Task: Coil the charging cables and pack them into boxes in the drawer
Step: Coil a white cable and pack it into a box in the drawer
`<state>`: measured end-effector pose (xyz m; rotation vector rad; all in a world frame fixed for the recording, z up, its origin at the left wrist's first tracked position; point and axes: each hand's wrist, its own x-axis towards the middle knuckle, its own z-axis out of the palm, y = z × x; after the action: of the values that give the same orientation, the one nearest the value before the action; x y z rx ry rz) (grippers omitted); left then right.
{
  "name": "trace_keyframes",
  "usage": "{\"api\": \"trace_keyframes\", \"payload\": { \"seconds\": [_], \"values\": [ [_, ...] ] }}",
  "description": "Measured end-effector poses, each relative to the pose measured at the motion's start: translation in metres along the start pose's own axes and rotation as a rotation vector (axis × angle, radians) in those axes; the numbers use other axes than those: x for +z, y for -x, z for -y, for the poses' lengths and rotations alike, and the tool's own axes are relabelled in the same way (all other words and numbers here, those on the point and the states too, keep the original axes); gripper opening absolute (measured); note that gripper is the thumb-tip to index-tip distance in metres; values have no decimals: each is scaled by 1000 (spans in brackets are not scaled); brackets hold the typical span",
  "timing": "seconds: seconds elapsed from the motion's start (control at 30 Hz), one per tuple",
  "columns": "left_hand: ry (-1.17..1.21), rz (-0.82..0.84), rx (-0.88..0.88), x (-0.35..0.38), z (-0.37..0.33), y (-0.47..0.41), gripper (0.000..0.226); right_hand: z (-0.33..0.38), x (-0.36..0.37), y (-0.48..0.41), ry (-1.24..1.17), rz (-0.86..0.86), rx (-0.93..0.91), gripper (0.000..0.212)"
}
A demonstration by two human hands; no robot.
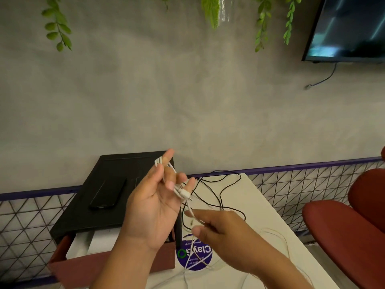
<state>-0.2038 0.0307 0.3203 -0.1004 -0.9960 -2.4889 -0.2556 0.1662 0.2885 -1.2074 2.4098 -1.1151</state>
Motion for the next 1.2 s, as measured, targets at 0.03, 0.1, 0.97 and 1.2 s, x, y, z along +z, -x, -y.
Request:
{"api": "trace_keyframes", "payload": {
  "seconds": [0.03,0.1,0.97,1.2],
  "values": [
    [-44,-3,17,-2,2,-1,44,3,-1,1,24,35,-26,34],
    [-142,-10,45,-8,6,-5,42,8,-4,3,95,84,-71,43],
    [-278,61,-365,-9,16,11,32,-7,3,-15,-503,-330,-122,36],
    [-409,-31,-266,-13,28,9,29,-4,9,-26,-478,-543,53,32]
  ]
}}
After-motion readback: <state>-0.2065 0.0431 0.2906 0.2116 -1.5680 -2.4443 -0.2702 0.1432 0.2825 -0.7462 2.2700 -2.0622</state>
